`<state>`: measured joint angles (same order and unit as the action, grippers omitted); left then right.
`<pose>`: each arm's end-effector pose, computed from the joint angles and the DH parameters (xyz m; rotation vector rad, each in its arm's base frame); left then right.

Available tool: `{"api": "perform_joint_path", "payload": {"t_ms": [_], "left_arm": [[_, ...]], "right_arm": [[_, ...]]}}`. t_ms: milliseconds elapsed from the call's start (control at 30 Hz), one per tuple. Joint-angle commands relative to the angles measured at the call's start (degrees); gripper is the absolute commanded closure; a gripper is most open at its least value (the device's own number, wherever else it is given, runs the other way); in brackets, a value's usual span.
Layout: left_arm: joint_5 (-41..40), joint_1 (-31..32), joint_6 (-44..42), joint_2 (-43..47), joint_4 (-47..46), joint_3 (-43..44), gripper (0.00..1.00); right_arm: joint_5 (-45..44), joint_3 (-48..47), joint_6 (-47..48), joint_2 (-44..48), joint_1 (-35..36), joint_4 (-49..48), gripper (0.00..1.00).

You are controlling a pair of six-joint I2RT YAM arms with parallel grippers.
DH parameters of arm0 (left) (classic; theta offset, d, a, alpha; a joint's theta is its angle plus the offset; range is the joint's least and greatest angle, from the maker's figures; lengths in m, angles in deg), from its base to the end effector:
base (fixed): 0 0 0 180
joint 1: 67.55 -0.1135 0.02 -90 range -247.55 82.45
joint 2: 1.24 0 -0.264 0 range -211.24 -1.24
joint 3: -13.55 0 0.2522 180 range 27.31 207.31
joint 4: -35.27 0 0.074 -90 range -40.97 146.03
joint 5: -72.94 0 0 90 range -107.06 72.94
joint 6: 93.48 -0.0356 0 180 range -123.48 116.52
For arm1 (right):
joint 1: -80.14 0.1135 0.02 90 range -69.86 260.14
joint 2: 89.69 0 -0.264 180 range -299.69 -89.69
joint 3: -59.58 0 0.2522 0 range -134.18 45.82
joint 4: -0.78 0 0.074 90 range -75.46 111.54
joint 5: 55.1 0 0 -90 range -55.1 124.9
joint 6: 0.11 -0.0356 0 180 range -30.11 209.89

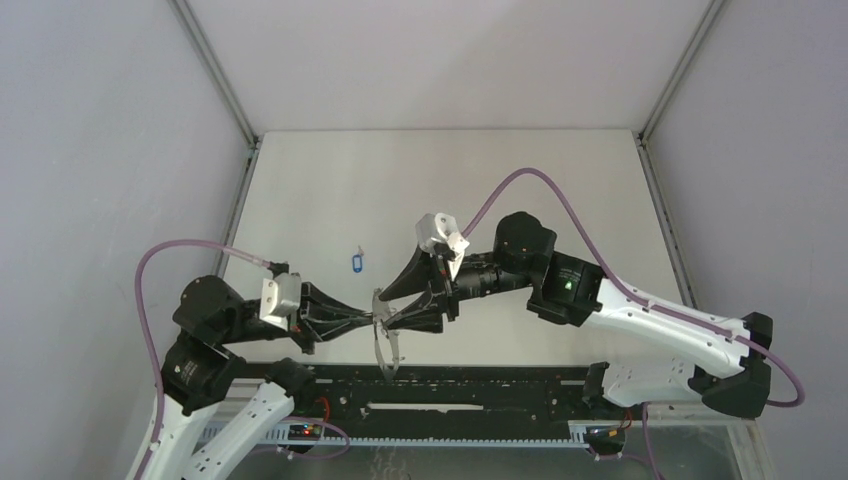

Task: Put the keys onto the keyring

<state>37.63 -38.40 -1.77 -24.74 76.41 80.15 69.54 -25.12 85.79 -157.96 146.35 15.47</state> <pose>0.0352 -0.0529 0.3943 1.1152 1.2441 -1.1399 0.0893 0.2528 0.4332 -1.3058 1.1401 1.4003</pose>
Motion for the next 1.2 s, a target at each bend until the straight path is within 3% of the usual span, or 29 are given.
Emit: {"api": "perform_joint_path", "payload": {"t_ms": [0, 133, 367, 900, 1167], "left_arm": [[2.3, 0.3, 2.8, 0.4, -3.8, 2.8, 1.0], [2.2, 0.3, 3.1, 0.3, -3.8, 3.0, 1.0], [1.7, 0.3, 3.4, 0.5, -3.8, 2.7, 1.0], [0.6, 0.3, 3.6, 0.9, -3.8, 2.5, 1.0], [0.2, 0.3, 3.6, 0.7, -3.8, 2.2, 1.0]], "right_arm": [[2.2, -2.2, 3.3, -0.4, 0.3, 1.3, 0.46], [2.8, -2.8, 3.2, -1.4, 0.3, 1.3, 0.53], [0.6, -2.8, 3.5, -1.6, 1.2, -0.4, 0.56], [-4.7, -2.8, 7.1, 2.7, 2.2, 2.9, 0.47], [-3.9, -5.6, 7.7, -0.5, 4.1, 3.1, 0.51]]}}
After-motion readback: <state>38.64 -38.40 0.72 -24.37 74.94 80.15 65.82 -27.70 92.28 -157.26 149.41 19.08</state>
